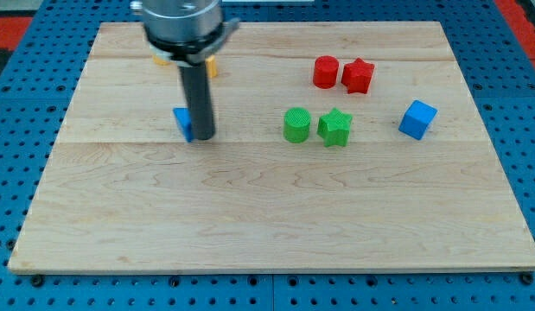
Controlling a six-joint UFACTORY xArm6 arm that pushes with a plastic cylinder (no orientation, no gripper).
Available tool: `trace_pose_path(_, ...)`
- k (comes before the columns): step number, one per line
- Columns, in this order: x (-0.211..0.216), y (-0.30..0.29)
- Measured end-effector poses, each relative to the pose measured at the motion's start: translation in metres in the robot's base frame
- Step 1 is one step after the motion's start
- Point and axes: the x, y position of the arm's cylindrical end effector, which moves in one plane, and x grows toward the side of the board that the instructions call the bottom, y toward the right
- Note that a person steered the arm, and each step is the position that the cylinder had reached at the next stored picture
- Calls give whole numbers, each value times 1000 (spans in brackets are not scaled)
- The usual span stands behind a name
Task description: Move the triangle to the bottom right of the heart
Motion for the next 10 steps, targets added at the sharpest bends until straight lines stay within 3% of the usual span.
trace_pose_path(1,39,-36)
trace_pose_path(2,19,-47)
trace_pose_path(3,-11,-8)
trace_pose_path(5,-15,-12)
trace_pose_path(9,-103,36)
trace_pose_path(10,-123,3)
